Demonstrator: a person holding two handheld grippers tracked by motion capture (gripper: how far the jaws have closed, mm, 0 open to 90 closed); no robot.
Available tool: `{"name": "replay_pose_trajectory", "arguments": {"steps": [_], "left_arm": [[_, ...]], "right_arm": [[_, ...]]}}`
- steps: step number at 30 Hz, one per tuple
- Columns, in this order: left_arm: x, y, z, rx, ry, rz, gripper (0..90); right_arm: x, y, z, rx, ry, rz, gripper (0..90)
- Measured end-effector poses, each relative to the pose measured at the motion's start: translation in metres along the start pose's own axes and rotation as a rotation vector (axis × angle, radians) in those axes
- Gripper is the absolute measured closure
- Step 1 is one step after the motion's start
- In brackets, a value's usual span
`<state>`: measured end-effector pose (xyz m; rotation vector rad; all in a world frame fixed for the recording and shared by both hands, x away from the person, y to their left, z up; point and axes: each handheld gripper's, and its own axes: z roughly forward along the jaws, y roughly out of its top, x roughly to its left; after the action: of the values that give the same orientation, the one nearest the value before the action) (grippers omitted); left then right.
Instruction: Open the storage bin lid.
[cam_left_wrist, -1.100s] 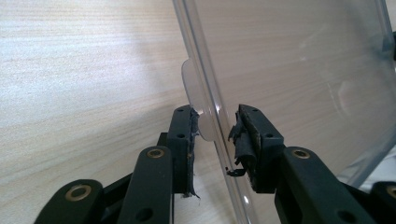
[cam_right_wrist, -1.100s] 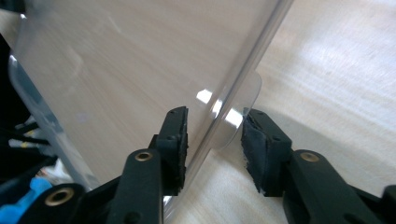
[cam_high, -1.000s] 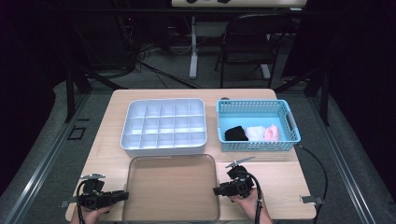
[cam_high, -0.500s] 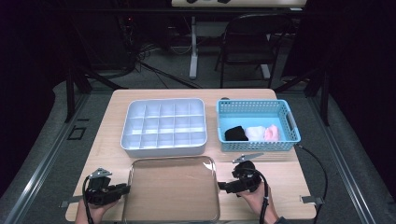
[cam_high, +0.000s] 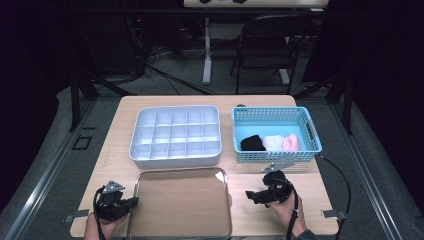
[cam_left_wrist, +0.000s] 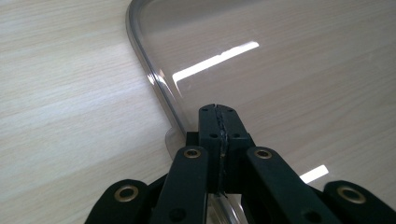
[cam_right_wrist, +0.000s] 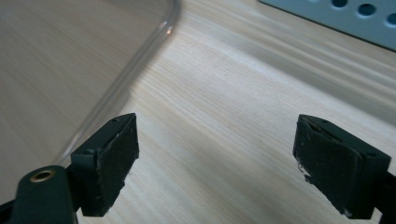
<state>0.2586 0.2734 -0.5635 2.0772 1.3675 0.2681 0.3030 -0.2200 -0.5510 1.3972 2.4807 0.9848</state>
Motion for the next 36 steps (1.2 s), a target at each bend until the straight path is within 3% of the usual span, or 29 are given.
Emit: {"name": "replay_pose_trajectory", "arguments": {"steps": [8, 15, 22, 26, 31, 34, 36], "left_arm": [[0.007, -0.004, -0.004, -0.01, 0.037, -0.009, 89.6], [0.015, -0.008, -0.009, -0.015, 0.06, -0.033, 89.6], [0.023, -0.012, -0.013, -0.016, 0.066, -0.075, 89.6], [0.026, -0.013, -0.016, -0.014, 0.075, -0.077, 89.7], [0.029, -0.014, -0.017, -0.017, 0.056, -0.099, 89.3], [0.028, -0.011, -0.022, -0.034, 0.064, -0.108, 73.2], [0.026, -0.006, -0.029, -0.055, 0.061, -0.115, 68.2]], "right_arm": [[-0.011, -0.004, -0.006, -0.014, -0.021, 0.027, 13.6], [-0.024, -0.008, -0.011, -0.01, -0.068, 0.037, 13.6], [-0.032, -0.01, -0.014, -0.01, -0.084, 0.04, 13.1], [-0.035, -0.01, -0.015, -0.007, -0.085, 0.038, 13.1], [-0.036, -0.011, -0.014, -0.006, -0.082, 0.037, 12.9], [-0.036, -0.01, -0.015, -0.011, -0.082, 0.028, 13.0], [-0.035, -0.01, -0.016, -0.026, -0.082, 0.022, 12.9]]}}
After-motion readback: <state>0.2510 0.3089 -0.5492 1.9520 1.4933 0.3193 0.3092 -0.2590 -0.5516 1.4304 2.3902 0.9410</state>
